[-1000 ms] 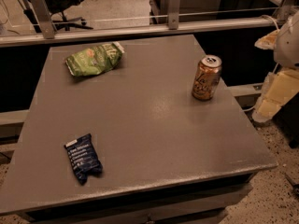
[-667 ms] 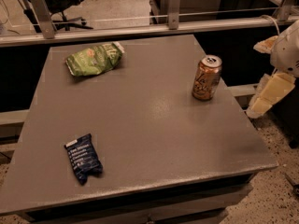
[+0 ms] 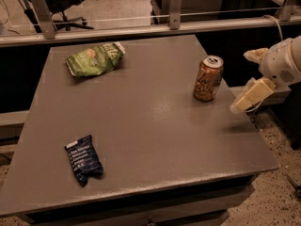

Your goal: Move orange can near green jalapeno chip bag

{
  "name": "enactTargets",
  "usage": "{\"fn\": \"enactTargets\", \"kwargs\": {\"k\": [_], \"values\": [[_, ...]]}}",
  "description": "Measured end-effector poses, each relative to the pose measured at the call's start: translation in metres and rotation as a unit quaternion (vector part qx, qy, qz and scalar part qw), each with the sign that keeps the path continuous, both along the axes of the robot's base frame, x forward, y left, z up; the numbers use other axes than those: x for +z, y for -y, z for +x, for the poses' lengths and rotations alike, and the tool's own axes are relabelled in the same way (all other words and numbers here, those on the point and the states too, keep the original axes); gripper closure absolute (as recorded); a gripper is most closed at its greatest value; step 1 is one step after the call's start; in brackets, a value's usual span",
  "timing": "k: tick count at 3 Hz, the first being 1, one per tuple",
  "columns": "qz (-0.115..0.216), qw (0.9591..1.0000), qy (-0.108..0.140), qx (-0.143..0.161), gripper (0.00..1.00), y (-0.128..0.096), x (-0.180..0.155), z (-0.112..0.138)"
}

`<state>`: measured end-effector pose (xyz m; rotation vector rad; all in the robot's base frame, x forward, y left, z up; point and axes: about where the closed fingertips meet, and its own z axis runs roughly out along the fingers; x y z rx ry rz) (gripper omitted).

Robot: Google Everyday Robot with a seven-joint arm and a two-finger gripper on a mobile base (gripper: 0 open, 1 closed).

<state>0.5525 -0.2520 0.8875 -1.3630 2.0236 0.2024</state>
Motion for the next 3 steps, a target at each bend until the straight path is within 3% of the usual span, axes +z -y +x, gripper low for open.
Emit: {"fn": "enactTargets", "kwargs": {"k": [1,2,3], "values": [[0.082,0.9964,0.013,0.017,0.0,-0.022,-0.015,0.021],[0.16,0.986,0.028,0.037,0.0,-0.045,-0.025,0.041],[0.228,0.9711,0.045,0.054,0.18,-0.068,-0.027,0.056]]}}
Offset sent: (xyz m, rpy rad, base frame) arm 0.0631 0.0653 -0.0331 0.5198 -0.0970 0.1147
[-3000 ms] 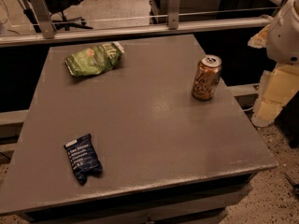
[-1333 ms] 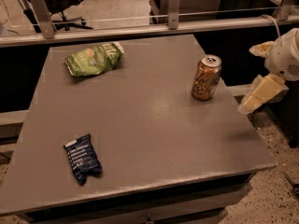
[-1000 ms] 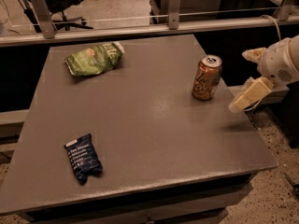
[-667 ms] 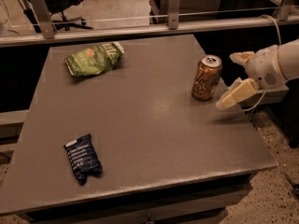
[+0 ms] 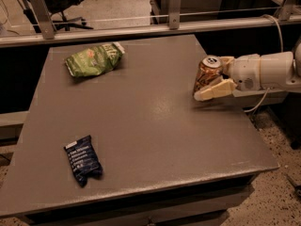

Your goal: Move orange can near green jalapeno chip bag

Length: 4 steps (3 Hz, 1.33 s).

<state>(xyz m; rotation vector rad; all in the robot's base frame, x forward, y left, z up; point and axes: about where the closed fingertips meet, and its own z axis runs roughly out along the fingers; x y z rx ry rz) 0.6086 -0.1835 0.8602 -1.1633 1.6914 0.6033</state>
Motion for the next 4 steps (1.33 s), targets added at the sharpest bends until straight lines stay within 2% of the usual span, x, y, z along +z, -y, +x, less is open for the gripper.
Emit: {"fn": "enactTargets", "kwargs": {"k": [1,2,3,4], "values": [[0.046,0.9988,0.011,0.01,0.41,-0.015,0.006,0.01],[0.08,0.9962,0.029,0.018,0.65,-0.024,0.031,0.014],[0.077,0.995,0.061,0.019,0.88,-0.02,0.071,0.013],[0.08,0.9945,0.063,0.024,1.0,-0.027,0.071,0.016]]}}
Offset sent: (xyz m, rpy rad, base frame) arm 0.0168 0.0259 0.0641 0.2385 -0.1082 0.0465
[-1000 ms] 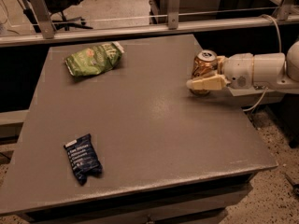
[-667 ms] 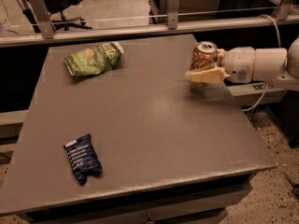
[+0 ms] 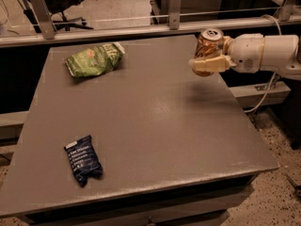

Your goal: Move orange can near green jalapeno chip bag

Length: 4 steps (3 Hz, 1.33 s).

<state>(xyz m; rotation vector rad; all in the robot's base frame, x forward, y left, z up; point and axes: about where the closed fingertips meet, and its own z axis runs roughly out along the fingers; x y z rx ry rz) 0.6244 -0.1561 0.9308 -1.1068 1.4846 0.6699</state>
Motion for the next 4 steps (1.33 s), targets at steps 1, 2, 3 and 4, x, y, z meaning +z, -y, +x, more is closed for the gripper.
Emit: {"fn": "enactTargets", "kwargs": {"k": [1,2,3,4], "values": [[0.004,1.0,0.004,0.006,1.0,-0.009,0.0,0.003],[0.014,0.9997,0.016,0.013,1.0,-0.041,-0.009,0.029],[0.024,0.9992,0.026,0.018,1.0,-0.085,-0.025,0.062],[0.027,0.9989,0.03,0.022,1.0,-0.121,-0.039,0.088]]}}
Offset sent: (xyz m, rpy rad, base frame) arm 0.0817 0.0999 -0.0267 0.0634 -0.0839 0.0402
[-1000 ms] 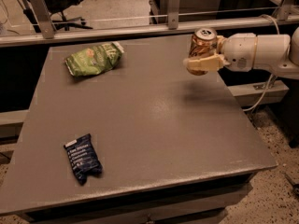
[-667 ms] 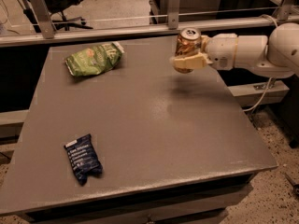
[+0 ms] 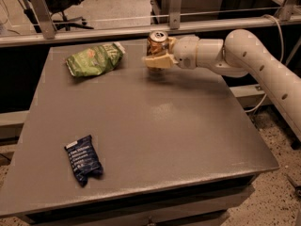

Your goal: Move orange can near green jalapeno chip bag

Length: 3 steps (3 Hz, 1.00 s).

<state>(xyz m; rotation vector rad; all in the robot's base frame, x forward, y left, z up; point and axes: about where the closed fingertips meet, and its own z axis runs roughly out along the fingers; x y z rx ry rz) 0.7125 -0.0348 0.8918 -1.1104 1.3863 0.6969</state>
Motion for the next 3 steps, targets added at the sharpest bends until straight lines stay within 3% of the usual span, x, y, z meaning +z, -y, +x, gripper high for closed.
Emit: {"fn": "enactTargets", "kwargs": {"k": [1,3], "values": [[0.002,1.0,-0.001,0.003,0.82,-0.029,-0.007,0.018],[0.023,0.9996,-0.014,0.012,0.36,-0.071,-0.011,0.032]]}}
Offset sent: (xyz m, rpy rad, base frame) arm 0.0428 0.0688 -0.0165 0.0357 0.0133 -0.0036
